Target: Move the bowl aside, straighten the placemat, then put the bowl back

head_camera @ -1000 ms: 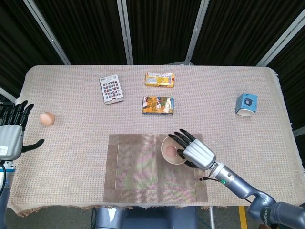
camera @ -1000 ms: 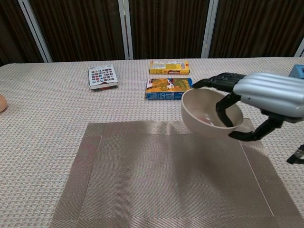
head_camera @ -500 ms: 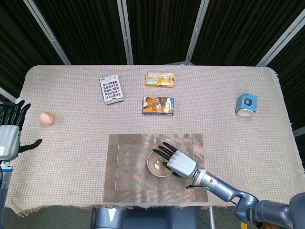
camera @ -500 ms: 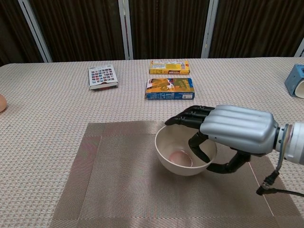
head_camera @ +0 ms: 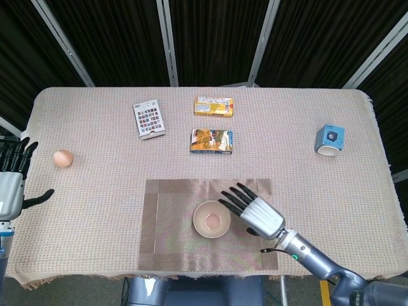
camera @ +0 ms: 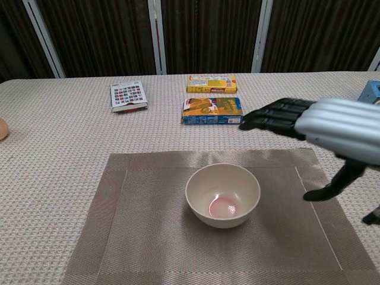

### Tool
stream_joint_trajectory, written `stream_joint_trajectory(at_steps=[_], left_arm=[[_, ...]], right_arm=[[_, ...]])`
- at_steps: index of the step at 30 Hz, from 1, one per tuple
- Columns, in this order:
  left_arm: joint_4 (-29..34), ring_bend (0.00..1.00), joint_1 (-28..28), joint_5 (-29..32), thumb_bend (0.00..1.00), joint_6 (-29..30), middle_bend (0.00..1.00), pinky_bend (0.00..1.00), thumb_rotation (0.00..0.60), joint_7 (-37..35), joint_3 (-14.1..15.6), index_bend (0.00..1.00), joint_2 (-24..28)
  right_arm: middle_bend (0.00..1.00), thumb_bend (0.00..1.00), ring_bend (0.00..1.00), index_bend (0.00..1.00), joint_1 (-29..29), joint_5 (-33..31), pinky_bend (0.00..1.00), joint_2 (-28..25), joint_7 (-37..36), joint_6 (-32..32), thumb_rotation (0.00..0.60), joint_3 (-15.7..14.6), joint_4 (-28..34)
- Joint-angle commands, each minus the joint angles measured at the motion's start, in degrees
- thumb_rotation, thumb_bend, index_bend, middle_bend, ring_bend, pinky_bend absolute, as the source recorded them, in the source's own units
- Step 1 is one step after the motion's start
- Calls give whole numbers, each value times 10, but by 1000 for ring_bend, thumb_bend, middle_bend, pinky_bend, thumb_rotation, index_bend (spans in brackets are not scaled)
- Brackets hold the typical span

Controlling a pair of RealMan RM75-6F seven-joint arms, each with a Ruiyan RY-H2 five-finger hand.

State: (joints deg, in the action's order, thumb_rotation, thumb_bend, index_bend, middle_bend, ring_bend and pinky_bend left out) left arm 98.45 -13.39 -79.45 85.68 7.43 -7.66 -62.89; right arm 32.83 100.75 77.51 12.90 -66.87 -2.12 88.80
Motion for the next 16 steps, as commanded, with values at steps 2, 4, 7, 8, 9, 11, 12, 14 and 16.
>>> stream_joint_trajectory(at_steps=[2,4,7,8,9,11,12,14,16], left_arm=[[12,0,22,-22,0,27,0,0,600,15,17,0,4],[12,0,33,-36,0,43,0,0,600,25,26,0,3],[12,0,48,-53,0,62,0,0,600,33,38,0,0],[12,0,54,-59,0,69,0,0,600,35,42,0,-1],[11,0,57,-61,0,72,0,0,600,36,44,0,-2],[10,0,65,-68,0,78,0,0,600,38,50,0,-4],[9,0,67,-69,0,80,0,0,600,38,51,0,-4],[6,0,71,-73,0,84,0,0,600,38,53,0,-4],[4,0,74,-73,0,86,0,0,600,34,53,0,-4]], right_arm=[[0,0,0,0,-75,-43,0,-86,2,-97,600,0,43],[0,0,0,0,-101,-64,0,-108,-14,-129,600,3,49],[0,0,0,0,-137,-91,0,-130,-39,-174,600,9,47],[0,0,0,0,-150,-102,0,-137,-51,-188,600,11,44],[0,0,0,0,-158,-110,0,-140,-60,-195,600,12,42],[0,0,0,0,-177,-130,0,-149,-83,-205,600,13,37],[0,0,0,0,-182,-136,0,-150,-89,-207,600,13,35],[0,0,0,0,-192,-144,0,-153,-100,-209,600,12,27],[0,0,0,0,-200,-149,0,-153,-105,-214,600,14,20]])
